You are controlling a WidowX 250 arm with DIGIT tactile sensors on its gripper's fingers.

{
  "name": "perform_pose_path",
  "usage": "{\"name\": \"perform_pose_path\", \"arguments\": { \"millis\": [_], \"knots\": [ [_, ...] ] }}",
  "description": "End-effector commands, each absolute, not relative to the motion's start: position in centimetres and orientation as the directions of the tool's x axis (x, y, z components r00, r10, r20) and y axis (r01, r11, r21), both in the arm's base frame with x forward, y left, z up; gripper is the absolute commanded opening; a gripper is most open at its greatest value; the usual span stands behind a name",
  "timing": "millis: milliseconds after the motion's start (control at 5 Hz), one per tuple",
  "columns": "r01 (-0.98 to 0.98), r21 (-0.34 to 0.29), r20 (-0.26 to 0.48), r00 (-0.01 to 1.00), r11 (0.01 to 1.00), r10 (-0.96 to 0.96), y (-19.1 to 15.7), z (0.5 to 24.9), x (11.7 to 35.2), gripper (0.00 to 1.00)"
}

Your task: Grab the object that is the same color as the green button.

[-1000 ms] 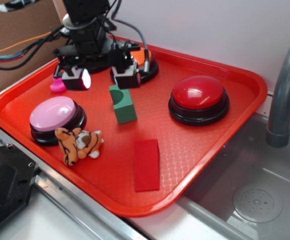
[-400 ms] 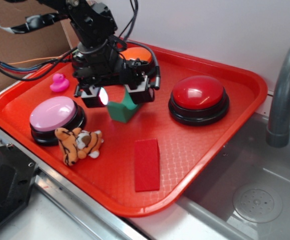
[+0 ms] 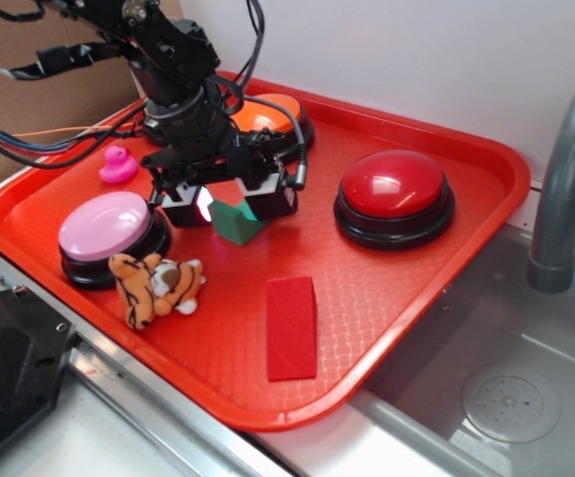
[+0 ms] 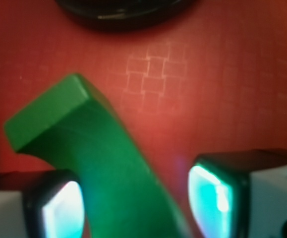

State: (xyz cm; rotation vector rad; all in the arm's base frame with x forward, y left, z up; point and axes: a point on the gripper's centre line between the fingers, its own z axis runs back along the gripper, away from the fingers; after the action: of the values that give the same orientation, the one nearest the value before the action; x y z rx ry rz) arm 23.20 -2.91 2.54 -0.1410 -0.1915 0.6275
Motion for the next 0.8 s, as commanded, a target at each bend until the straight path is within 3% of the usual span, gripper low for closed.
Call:
{"name": "perform_pose_path", "arguments": {
  "millis": [0,200,400,600],
  "knots": [
    [-0.516,-0.216,0.116,0.829,0.829,0.547,-1.9,3.5,23.8,0.00],
    [-0.382,-0.206,0.114,0.905,0.901,0.409,-1.5,6.7,23.7,0.00],
    [-0.299,-0.164,0.133,0.937,0.940,0.322,-2.8,11.6,26.5,0.00],
    [-0.264,-0.139,0.144,0.948,0.955,0.283,-2.9,15.7,25.8,0.00]
  ]
}}
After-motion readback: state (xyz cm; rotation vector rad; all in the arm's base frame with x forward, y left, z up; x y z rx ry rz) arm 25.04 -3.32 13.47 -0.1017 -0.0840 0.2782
